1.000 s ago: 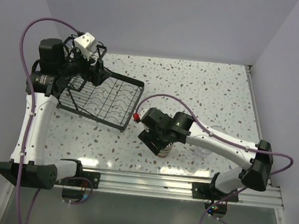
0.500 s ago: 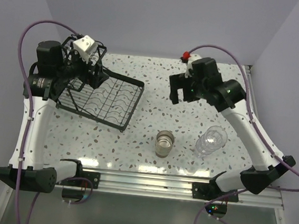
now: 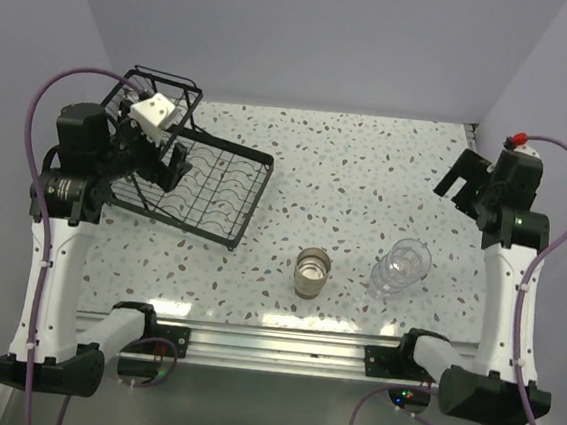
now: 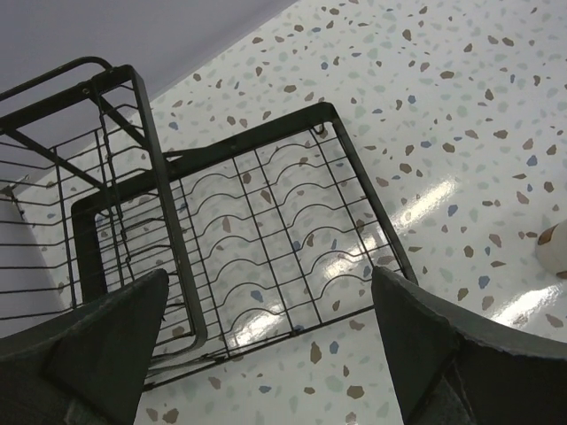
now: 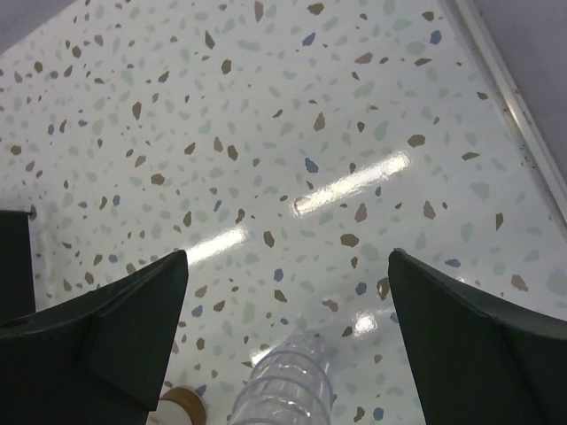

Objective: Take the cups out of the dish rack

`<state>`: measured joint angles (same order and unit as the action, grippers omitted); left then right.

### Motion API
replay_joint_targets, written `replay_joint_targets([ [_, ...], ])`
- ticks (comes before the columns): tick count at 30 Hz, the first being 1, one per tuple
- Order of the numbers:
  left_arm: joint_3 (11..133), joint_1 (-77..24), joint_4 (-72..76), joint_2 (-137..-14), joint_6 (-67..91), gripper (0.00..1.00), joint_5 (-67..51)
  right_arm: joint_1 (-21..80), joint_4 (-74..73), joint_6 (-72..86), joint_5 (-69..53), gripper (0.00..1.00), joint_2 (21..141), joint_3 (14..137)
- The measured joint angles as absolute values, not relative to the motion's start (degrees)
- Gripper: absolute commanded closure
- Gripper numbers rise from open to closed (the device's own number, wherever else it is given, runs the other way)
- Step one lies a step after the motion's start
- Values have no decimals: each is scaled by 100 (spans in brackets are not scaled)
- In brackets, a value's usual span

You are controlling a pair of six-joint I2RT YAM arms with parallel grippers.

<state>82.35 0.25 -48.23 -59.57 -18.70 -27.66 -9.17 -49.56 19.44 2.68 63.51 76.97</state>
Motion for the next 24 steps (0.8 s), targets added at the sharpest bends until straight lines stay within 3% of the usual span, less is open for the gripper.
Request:
replay_joint_targets([
  [13, 6149, 25, -4853, -4125, -2209, 0, -1428, -967, -4244, 2099, 1649, 2, 3695, 5881],
  [24, 4825, 25, -4108, -2379, -2213, 0, -823, -637, -4268, 2464, 2167, 2, 3107, 5384],
])
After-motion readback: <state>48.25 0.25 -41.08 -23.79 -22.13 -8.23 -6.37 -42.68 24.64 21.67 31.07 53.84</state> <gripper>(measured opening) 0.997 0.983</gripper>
